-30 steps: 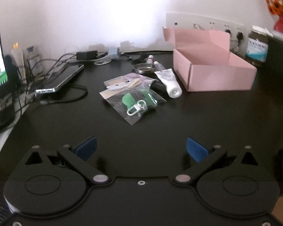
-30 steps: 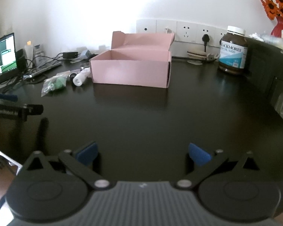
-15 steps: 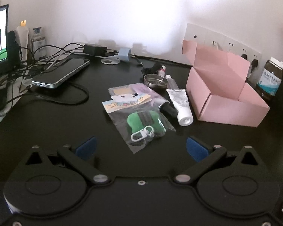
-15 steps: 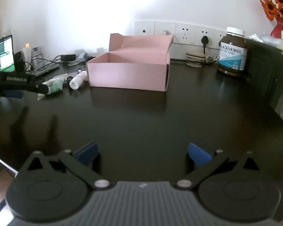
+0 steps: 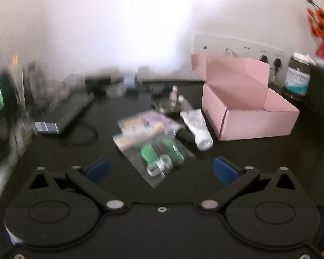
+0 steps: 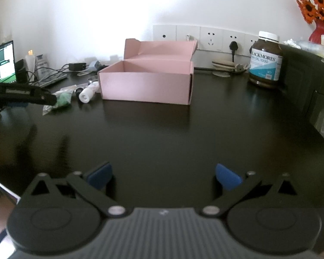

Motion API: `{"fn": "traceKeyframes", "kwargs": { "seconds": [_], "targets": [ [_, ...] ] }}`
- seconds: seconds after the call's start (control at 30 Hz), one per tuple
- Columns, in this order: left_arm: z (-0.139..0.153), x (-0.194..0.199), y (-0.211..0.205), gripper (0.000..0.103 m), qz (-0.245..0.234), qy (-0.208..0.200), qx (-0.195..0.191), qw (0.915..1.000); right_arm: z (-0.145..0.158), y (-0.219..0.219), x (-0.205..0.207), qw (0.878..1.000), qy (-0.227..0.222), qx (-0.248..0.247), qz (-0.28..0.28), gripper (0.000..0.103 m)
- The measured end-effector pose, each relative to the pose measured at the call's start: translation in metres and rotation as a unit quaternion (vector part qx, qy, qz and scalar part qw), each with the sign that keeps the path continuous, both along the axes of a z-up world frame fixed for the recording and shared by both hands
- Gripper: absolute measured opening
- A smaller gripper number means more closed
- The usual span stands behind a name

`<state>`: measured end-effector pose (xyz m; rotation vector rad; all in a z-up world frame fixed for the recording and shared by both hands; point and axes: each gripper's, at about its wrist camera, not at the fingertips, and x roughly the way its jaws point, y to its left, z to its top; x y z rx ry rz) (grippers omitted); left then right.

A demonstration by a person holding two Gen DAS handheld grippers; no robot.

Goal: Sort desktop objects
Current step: 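Move the left tool toward the clear bag with green items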

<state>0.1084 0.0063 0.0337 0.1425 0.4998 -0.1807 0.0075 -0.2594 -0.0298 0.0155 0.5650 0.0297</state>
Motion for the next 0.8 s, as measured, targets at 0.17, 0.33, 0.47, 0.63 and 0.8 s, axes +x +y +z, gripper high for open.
{"fn": "traceKeyframes", "kwargs": {
  "seconds": [0.17, 0.33, 0.47, 0.63, 0.8],
  "targets": [
    [0.06, -0.021, 0.023, 0.103, -0.035, -0.094, -0.027, 0.9946, 0.0, 0.0, 0.001, 1.0, 0.001, 0.0, 0.001, 0.102],
    [0.105, -0.049, 0.025, 0.103, -0.066, -0.22, 0.024, 0.973, 0.001, 0.001, 0.002, 1.0, 0.003, 0.0, -0.001, 0.102],
    [0.08, -0.024, 0.017, 0.103, -0.078, -0.126, 0.01, 0.9888, 0.001, 0.003, 0.004, 1.0, 0.004, 0.0, -0.004, 0.102],
    [0.022, 0.006, 0.006, 0.103, -0.075, -0.076, 0.04, 0.9935, 0.0, 0.005, 0.003, 1.0, 0.002, 0.0, -0.003, 0.102],
    [-0.001, 0.029, 0.006, 0.103, -0.11, -0.035, 0.013, 0.9933, 0.002, 0.004, 0.004, 1.0, 0.007, 0.0, 0.001, 0.102]
  ]
}}
